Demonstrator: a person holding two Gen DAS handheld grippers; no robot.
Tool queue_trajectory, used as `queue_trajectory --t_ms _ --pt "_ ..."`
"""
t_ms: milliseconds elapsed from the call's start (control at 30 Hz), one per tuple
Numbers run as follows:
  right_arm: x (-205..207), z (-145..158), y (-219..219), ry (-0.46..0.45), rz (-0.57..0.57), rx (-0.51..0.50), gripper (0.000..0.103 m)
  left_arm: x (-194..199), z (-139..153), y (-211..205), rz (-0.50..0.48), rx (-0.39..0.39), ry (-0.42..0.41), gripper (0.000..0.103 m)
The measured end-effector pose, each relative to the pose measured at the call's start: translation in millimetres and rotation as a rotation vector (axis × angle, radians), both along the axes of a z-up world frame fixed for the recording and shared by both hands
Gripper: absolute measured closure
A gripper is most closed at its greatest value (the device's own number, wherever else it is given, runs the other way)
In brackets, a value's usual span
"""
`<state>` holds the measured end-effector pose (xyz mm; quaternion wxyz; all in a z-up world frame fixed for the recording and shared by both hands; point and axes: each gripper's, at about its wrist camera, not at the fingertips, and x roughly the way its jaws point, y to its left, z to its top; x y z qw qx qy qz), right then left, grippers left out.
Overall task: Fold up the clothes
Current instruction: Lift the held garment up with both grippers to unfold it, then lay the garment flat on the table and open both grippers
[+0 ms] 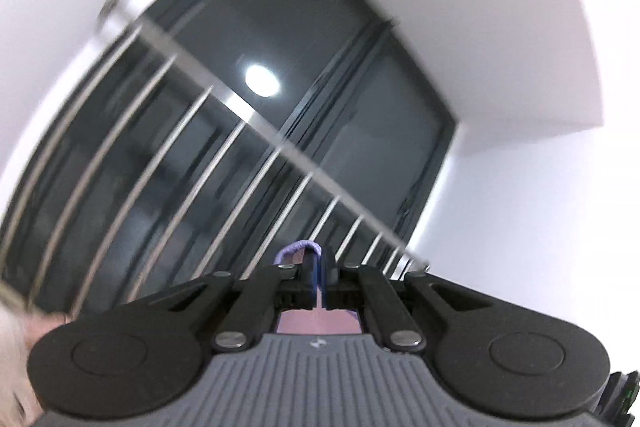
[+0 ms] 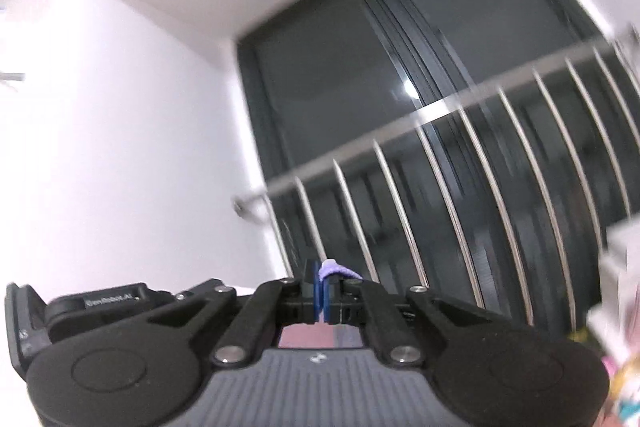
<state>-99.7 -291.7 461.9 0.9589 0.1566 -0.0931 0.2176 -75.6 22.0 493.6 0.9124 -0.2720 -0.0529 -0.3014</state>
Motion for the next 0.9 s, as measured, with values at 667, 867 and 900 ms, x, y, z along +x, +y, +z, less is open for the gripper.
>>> queue_trajectory --t_ms 667,867,900 --pt "228 -148 66 0.522 -0.099 -0.184 0.072 266 -235 -23 0.299 0.503 0.581 0.058" --pt "239 -284 78 0.775 -0.04 -0.386 0.064 221 -374 33 0.179 0.446 0.792 0.058" --pt "240 -307 80 0.817 -0.03 -0.42 0.063 194 -382 39 0.17 0.492 0.777 0.055"
